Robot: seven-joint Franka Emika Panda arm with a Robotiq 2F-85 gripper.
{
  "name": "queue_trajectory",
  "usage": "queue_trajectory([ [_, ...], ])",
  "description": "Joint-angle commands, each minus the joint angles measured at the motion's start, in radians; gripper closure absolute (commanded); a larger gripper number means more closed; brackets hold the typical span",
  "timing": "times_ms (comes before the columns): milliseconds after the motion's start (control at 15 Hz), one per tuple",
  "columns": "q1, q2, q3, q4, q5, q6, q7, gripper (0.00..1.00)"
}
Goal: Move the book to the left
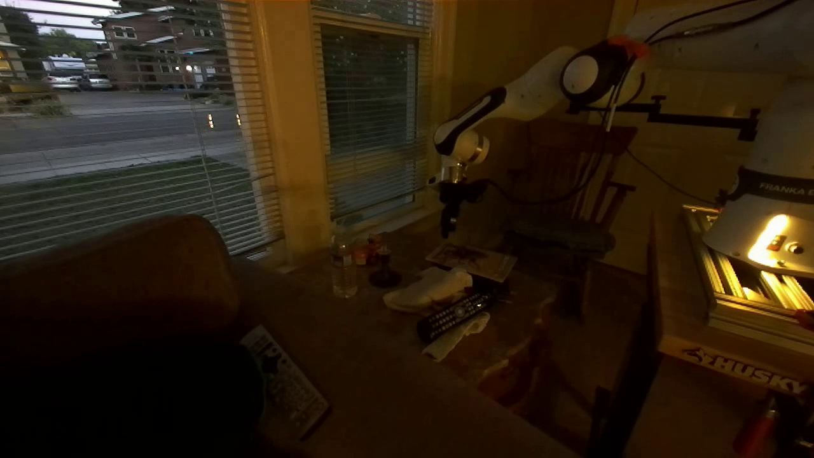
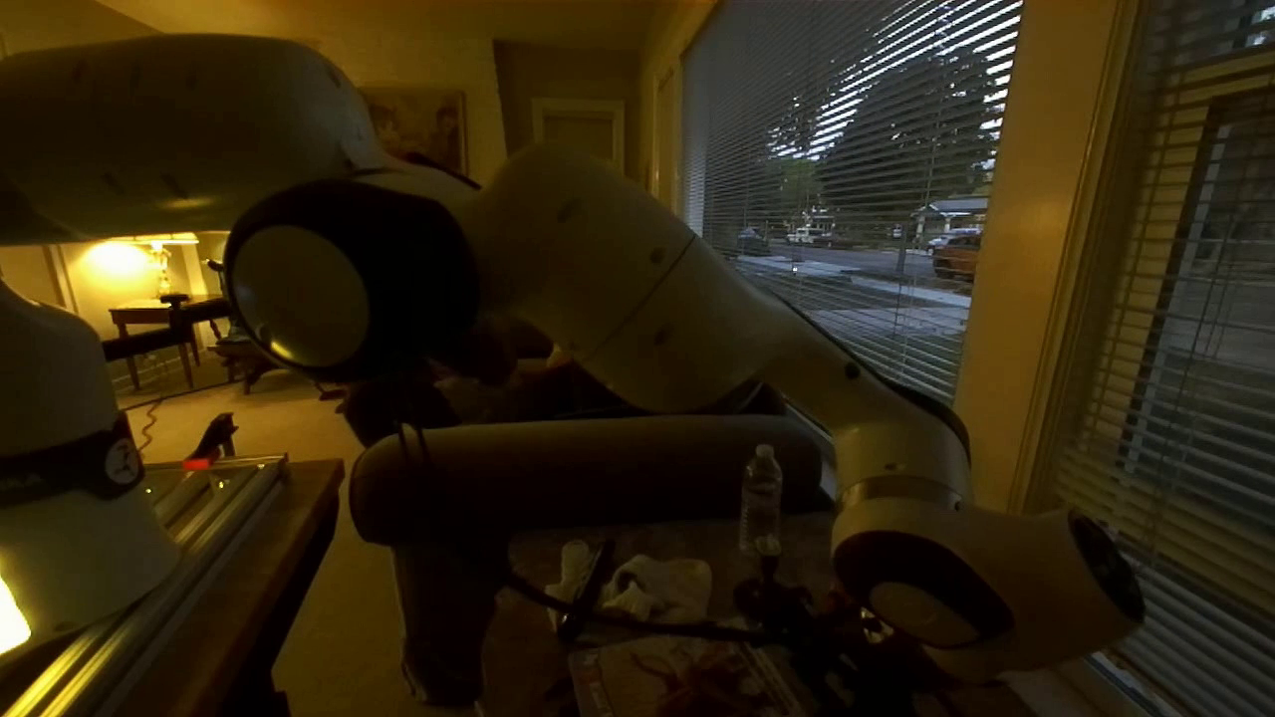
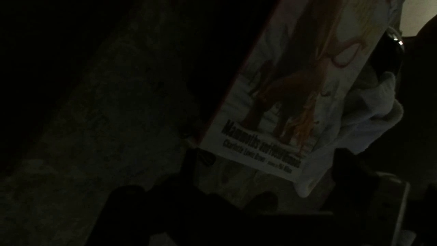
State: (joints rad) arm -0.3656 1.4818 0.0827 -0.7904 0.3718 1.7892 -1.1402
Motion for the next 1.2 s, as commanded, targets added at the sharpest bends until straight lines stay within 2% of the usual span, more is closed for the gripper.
queue_trajectory([
  [0,0.001,0.013,0.012,0.025,-0.046,-0.012,0.027,0.00],
  [1133,0.011,0.012,0.004,0.005,-0.078,0.023,0.043,0.00],
])
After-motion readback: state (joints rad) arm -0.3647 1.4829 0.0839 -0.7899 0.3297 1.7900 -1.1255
